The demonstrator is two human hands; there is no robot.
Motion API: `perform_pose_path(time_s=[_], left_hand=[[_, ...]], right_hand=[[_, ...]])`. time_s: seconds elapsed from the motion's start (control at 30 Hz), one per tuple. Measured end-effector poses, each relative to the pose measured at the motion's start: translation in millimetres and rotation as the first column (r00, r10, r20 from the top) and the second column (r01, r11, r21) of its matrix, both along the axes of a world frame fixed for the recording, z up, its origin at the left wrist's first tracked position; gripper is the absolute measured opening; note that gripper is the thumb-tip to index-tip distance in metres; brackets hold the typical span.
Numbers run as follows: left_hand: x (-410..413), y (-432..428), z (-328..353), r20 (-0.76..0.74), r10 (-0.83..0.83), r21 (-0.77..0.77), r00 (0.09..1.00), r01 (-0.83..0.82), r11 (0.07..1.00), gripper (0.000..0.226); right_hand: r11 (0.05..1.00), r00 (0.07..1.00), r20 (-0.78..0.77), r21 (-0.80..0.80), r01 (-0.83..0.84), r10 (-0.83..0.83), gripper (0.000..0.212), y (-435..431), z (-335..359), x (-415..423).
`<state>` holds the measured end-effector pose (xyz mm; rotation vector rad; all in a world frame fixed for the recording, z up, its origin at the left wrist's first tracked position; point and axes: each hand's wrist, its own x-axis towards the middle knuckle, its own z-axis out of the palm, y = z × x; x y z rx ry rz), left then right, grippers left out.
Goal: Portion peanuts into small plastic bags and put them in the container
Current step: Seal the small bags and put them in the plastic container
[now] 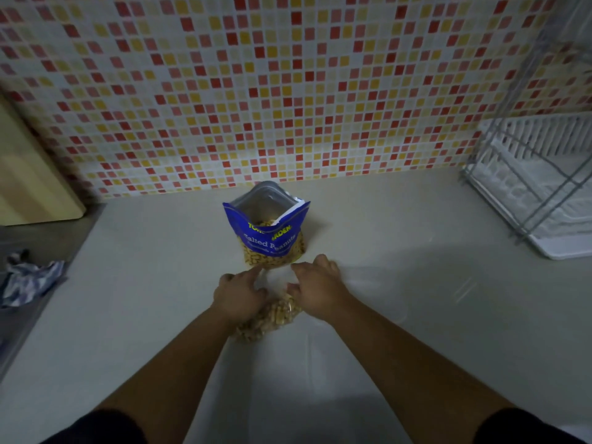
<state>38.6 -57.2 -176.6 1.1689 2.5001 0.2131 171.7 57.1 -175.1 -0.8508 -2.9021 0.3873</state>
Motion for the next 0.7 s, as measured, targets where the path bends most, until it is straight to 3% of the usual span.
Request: perform_pose_path(time_s=[0.1, 0.17, 0.3, 0.47, 0.6, 0.7], left_hand=[[-7, 4, -6, -0.036, -0.072, -0.115, 0.997, 0.067, 0.991, 0.074], [-10, 6, -7, -0.043, -0.09, -0.121, 0.995, 0.084, 0.989, 0.063], [-17, 5, -11, 0.059, -0.032, -0.105, 0.998, 0.038, 0.994, 0.067], [-18, 7, -13, 0.212, 0.073, 0.037, 0.975, -0.082, 0.996, 0.027], [-14, 5, -8, 0.267, 0.031, 0.144, 0.963, -0.072, 0.987, 0.011], [-13, 0, -2, 0.296, -0.015, 0.246, 0.955, -0.061, 0.967, 0.014]], right_hand=[[0.991, 0.998, 0.062, 0.125, -0.041, 0.034, 0.043, -4, -1, -12], [0.984, 0.996, 0.072, 0.166, -0.062, 0.05, 0.043, -6, -3, -17], [0.977, 0.995, 0.083, 0.205, -0.064, 0.048, 0.042, -10, -3, -20], [0.989, 0.999, 0.044, 0.145, 0.0, -0.007, 0.035, -14, -2, -23], [0.996, 0.997, 0.021, 0.057, 0.073, -0.074, 0.029, -13, 1, -27], [0.996, 0.996, 0.028, 0.02, 0.083, -0.084, 0.033, -12, 1, -25]])
